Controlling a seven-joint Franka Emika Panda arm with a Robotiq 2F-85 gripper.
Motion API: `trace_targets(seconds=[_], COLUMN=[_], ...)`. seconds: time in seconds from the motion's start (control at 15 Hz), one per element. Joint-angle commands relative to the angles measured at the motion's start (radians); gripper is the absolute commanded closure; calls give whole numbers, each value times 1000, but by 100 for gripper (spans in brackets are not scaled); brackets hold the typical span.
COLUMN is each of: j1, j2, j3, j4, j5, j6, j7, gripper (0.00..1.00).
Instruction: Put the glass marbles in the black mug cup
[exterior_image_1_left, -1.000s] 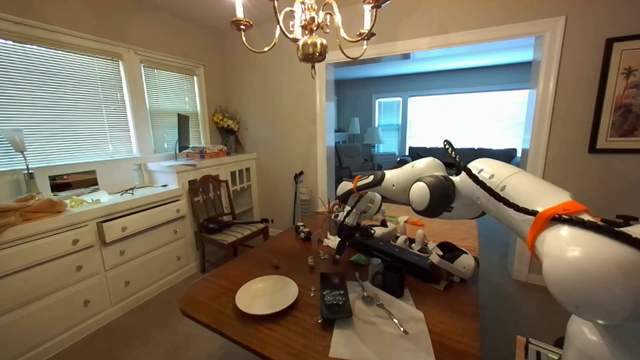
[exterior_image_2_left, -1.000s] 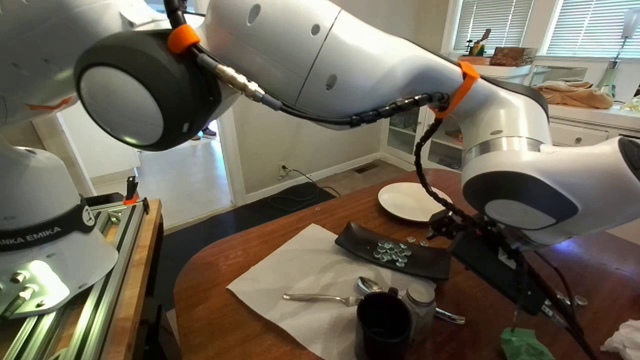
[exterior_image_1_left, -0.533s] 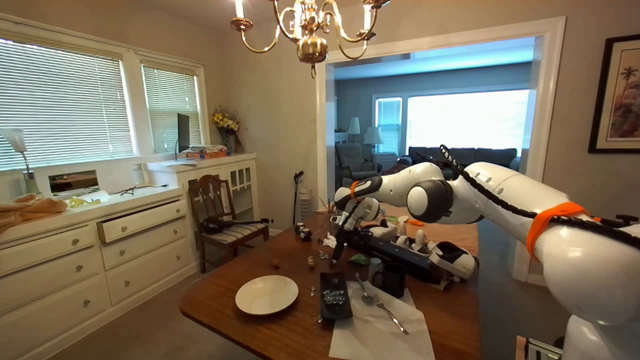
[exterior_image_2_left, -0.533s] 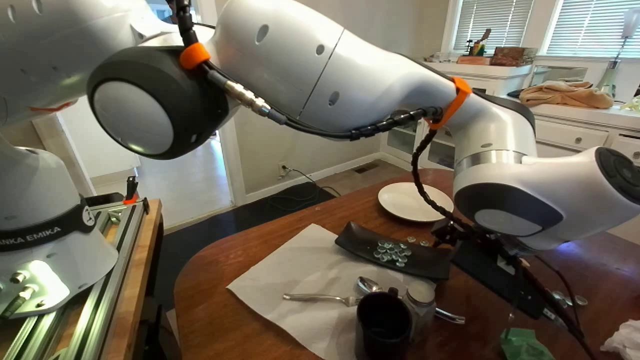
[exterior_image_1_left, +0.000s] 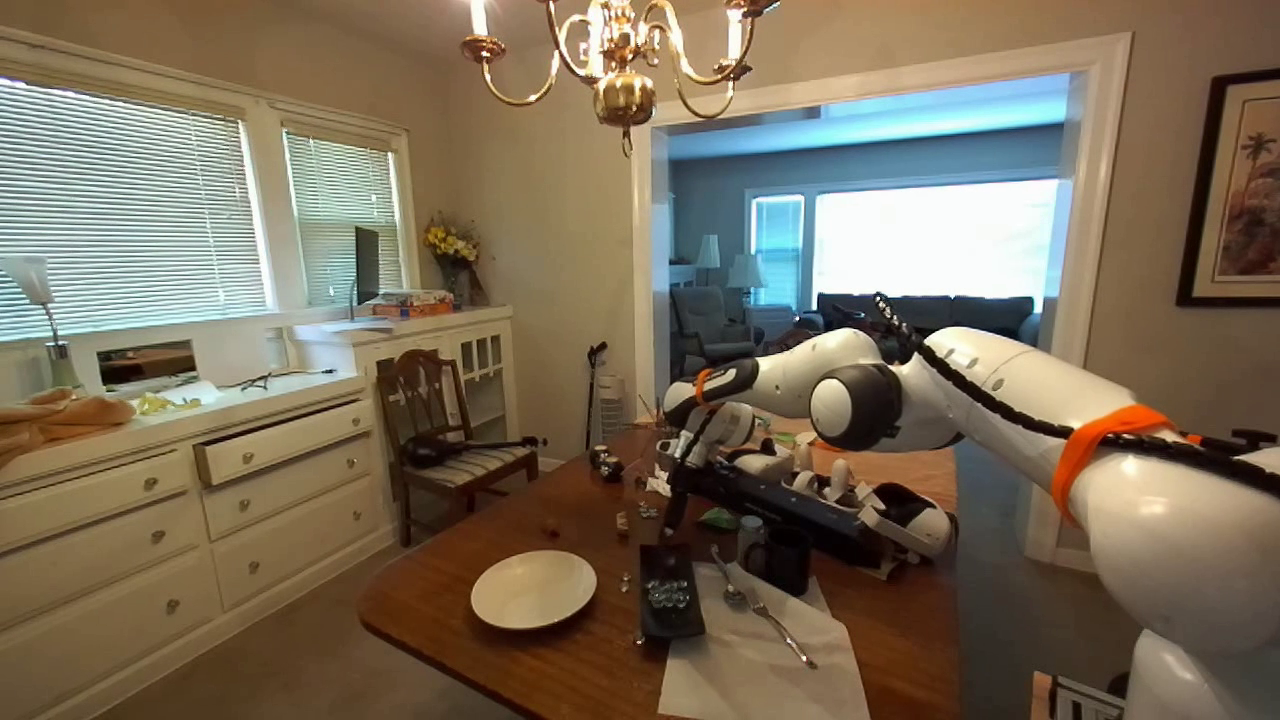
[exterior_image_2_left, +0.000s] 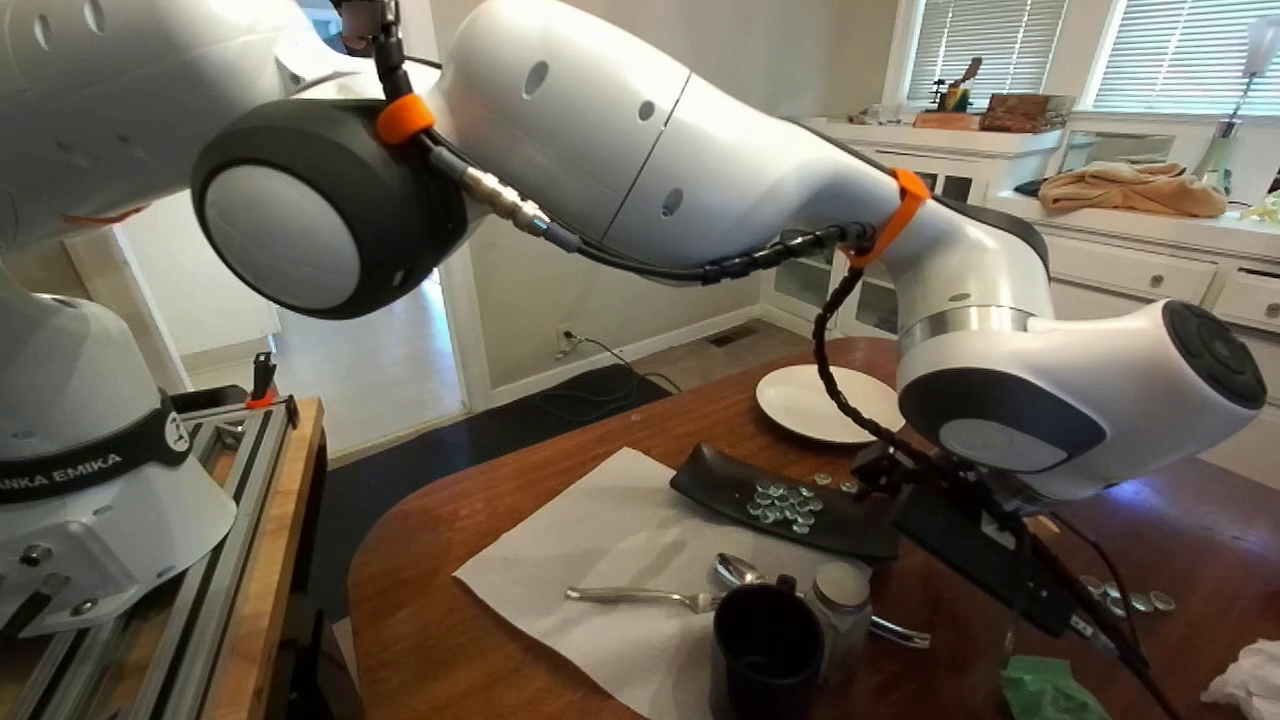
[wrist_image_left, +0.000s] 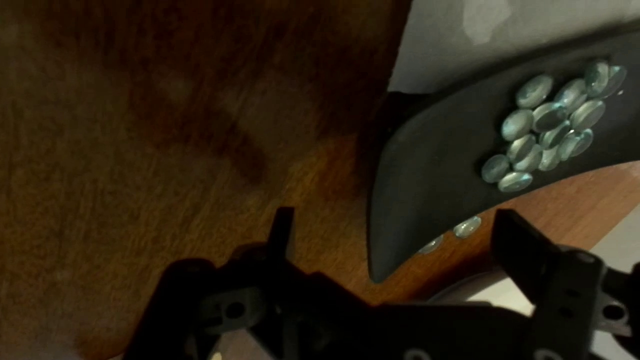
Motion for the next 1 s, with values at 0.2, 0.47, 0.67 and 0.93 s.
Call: trace_targets(seconds=[0.2, 0.47, 0.67, 0.93], j1=[3, 2, 1, 1], j2=[36, 43, 47, 56], j3=[-17, -15, -13, -13], j4=[52, 64, 73, 89], j5=[-11, -4, 1, 2], j6=[-123, -184, -207, -219], j7=[62, 87, 102, 118], gripper=[0, 0, 0, 42])
